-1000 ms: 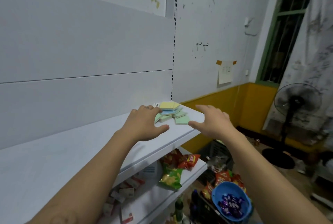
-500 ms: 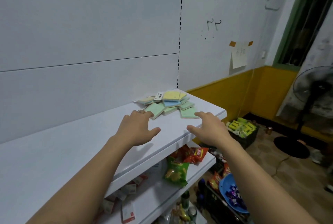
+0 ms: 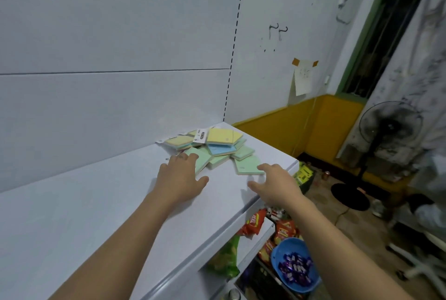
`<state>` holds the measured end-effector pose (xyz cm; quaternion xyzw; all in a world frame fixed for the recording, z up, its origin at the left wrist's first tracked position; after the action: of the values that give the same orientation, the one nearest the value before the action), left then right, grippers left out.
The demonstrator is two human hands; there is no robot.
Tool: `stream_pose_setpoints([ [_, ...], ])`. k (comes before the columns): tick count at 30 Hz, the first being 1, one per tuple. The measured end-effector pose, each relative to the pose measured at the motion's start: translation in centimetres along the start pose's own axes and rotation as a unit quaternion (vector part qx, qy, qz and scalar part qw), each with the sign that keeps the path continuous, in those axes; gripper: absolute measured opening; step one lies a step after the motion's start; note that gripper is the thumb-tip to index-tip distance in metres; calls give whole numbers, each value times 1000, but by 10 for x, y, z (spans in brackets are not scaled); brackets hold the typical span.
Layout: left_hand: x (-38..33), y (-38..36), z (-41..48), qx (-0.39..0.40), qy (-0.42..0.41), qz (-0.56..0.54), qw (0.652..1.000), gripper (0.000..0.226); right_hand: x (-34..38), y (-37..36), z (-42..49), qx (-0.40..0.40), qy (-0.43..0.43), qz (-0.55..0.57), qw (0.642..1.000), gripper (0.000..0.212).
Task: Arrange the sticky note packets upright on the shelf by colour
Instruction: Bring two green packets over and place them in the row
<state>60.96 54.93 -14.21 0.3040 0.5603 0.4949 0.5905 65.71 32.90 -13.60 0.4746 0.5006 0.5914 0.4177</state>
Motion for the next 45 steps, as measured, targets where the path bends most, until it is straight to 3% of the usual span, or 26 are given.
stream_pose_setpoints([
  [7,4,-20,22,-39,44,14,998,56,1,-5,46,-44,14,26,999,58],
  [14,3,-45,14,-47,91,87,991,58,-3,-30,81,-19,23,-34,999,89],
  [22,-5,-47,7,-78,131,68,986,48,-8,-36,74,-75,84,-33,993,67],
  [31,-16,-43,-21,-124,208,28,970,56,-19,-22,60,14,177,-43,983,73],
  [36,-24,-35,-36,-195,229,-6,954,17,-24,-13,60,121,182,122,968,101],
  [38,-26,-34,-39,-211,249,5,945,22,-26,-12,61,171,175,205,948,91],
  [42,-25,-34,-49,-204,341,25,917,52,-20,-15,63,248,219,285,900,38],
  [45,-27,-35,-51,-165,379,40,909,69,-3,-6,68,224,252,417,844,17],
])
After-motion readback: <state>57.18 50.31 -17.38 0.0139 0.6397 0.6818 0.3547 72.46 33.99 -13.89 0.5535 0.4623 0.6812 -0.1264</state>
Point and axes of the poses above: each hand's wrist, its own z-axis towards the middle knuckle, its own y-axis out of the back of the hand, x = y × z, the point moved 4 cm from there along z, towards the middle knuckle, and after that the axes turned 7 degrees about -z, right-handed, at the moved point
